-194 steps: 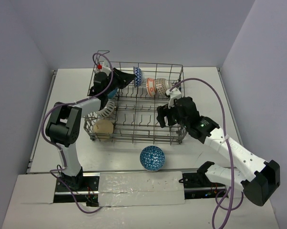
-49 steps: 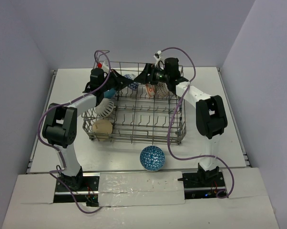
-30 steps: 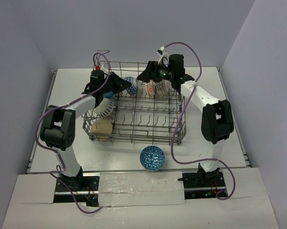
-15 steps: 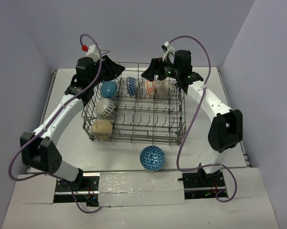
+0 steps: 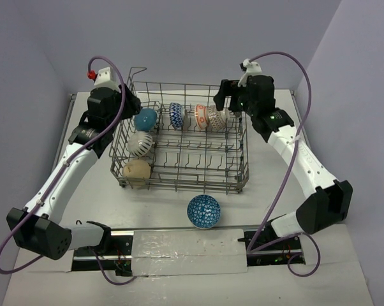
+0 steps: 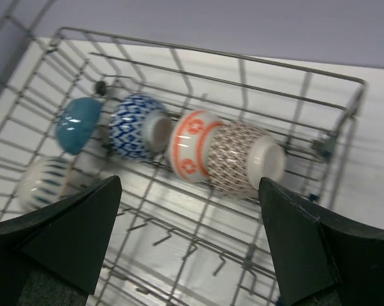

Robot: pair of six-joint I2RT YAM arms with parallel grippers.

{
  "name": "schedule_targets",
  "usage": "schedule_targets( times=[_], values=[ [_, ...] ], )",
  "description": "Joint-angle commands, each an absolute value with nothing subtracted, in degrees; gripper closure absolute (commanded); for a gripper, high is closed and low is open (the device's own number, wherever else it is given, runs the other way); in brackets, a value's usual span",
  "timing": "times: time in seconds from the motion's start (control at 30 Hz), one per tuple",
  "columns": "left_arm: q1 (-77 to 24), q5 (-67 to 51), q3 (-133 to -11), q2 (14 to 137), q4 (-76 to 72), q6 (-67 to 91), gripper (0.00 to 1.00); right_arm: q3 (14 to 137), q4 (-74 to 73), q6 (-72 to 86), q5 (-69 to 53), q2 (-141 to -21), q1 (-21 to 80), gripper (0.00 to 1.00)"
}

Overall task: Load the bowls into the dish rack
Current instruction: Move the dish rack to the center of the board.

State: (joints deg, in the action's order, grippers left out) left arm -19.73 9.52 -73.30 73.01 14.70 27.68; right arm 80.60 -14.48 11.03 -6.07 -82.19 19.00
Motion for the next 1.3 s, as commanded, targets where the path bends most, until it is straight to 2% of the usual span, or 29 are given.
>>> schedule_targets(
  times=[0.0,0.13,0.47,0.77,0.97,1.07,1.2,1.27],
  values=[
    [-19.3,16.8,-73.8,71.8,20.3,24.1,0.48,75.9,-18.7,10.1,7.9,-79.3,19.3,0.05],
    [-19.2,19.6,-70.2,70.8,20.6,23.0,0.46,70.8,-19.2,11.0,13.2,-77.3,19.2,0.05],
    [-19.2,22.6,-66.0,72.4,21.8,22.1,0.42,64.3,-19.6,12.4,14.5,-77.3,19.2,0.06],
    [-19.2,28.1,-65.6,72.1,22.6,21.1,0.43,62.1,-18.3,12.7,13.6,-80.1,19.2,0.06],
    [-19.7,25.2,-65.4,68.1,19.2,18.6,0.45,60.9,-17.5,12.5,13.0,-81.2,18.6,0.07],
    [-20.0,25.5,-65.5,66.9,18.5,17.6,0.46,60.2,-17.0,12.7,12.7,-82.4,18.5,0.11],
    [-20.7,25.1,-65.9,65.3,17.3,16.4,0.46,59.8,-16.5,13.0,11.9,-83.5,18.5,0.27],
    [-20.9,25.8,-65.9,64.5,17.2,15.9,0.44,59.5,-16.3,13.0,12.0,-83.6,18.5,0.30]
  ],
)
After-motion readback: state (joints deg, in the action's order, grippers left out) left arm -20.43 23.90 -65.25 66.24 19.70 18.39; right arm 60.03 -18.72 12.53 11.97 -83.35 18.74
